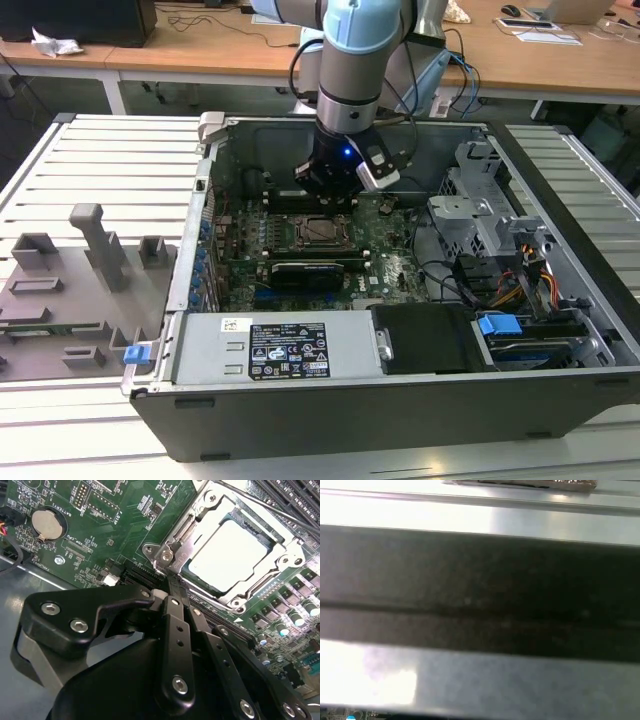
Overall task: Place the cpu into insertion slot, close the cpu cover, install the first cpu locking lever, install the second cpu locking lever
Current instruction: 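Install the first cpu locking lever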
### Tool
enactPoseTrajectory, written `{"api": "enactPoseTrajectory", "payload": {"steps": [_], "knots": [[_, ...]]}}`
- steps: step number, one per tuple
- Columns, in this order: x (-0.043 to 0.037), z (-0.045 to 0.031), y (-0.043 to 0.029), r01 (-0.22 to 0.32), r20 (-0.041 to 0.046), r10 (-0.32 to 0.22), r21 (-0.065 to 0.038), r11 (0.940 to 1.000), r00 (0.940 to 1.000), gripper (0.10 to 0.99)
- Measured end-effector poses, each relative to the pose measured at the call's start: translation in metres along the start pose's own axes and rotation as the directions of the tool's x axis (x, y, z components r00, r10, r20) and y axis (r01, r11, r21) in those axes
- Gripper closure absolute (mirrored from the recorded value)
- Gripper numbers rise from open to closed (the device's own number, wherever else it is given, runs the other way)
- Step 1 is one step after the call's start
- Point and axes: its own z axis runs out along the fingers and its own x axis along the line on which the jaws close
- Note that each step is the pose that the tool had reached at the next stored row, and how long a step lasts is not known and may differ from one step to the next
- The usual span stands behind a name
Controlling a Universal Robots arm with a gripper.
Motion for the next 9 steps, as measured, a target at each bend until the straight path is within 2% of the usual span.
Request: {"api": "enactPoseTrajectory", "payload": {"steps": [3,5,9], "knots": [[0.0000,-0.0009,0.0001,0.000,0.0002,0.000,-0.001,1.0000,1.0000,0.980],[0.0000,-0.0079,0.0008,0.000,-0.0001,0.000,0.000,1.0000,1.0000,0.980],[0.0001,-0.0080,-0.0002,0.000,0.0000,0.000,-0.001,1.0000,1.0000,0.980]]}}
